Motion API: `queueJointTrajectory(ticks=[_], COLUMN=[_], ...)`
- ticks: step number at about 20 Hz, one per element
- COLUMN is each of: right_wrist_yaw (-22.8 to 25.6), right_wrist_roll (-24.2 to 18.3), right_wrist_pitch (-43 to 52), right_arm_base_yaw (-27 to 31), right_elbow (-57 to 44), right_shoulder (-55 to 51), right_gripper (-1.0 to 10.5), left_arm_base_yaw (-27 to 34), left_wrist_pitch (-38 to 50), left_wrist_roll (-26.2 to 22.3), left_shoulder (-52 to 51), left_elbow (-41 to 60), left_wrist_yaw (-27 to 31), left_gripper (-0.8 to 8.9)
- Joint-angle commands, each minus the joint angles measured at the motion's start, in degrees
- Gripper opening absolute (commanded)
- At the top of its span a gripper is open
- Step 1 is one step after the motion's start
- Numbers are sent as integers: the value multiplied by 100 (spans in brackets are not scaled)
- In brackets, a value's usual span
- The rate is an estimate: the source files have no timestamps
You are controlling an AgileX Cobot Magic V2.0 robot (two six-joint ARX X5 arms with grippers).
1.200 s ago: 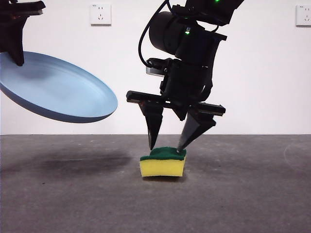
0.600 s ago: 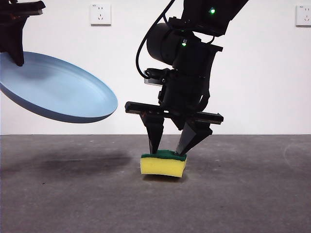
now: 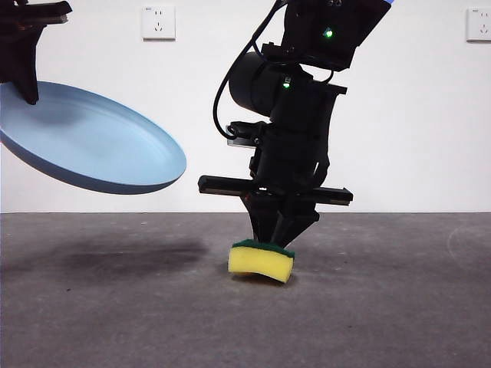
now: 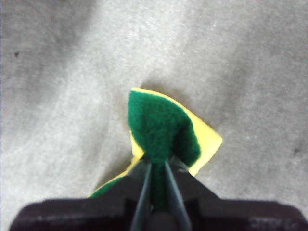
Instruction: Pick up the plate,pick up the cloth,clean the plate with the cloth
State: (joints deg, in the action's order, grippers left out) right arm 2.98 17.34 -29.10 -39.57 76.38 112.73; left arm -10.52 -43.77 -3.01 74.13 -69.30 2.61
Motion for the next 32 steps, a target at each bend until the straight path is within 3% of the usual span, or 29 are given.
queueJointTrajectory(ticks=[1,7,12,21,25,27,32], right_wrist_yaw=[-114,-116,-111,-111,-166,-415,-452], right_wrist_roll=[-33,-203,-439,-542,-560,-743,-813], right_wrist_pitch=[-129,-138,-140,111,483,586,98], right_arm_base_yaw=[-48,-111,-144,-278,-542,-748,-1274], right_elbow=[-129,-129,-129,-129,-129,-129,-129], right_shoulder=[-216,-1921,-2865,-2363,-1950,-1873,-1871], right_gripper=[-15,-15,-15,-15,-15,-15,-15], left_arm_base_yaw=[0,-116,-544,-1502,-1526,-1517,-1274], left_wrist_pitch=[103,260,588,868,999,1027,1060], left_wrist_roll=[-22,35,413,651,761,756,754], left_shoulder=[35,317,483,483,483,483,483], left_elbow=[57,57,57,57,57,57,57], left_wrist_yaw=[-11,-76,-1071,-1226,-1497,-1499,-1530], left_gripper=[-7,-7,-7,-8,-8,-8,-8])
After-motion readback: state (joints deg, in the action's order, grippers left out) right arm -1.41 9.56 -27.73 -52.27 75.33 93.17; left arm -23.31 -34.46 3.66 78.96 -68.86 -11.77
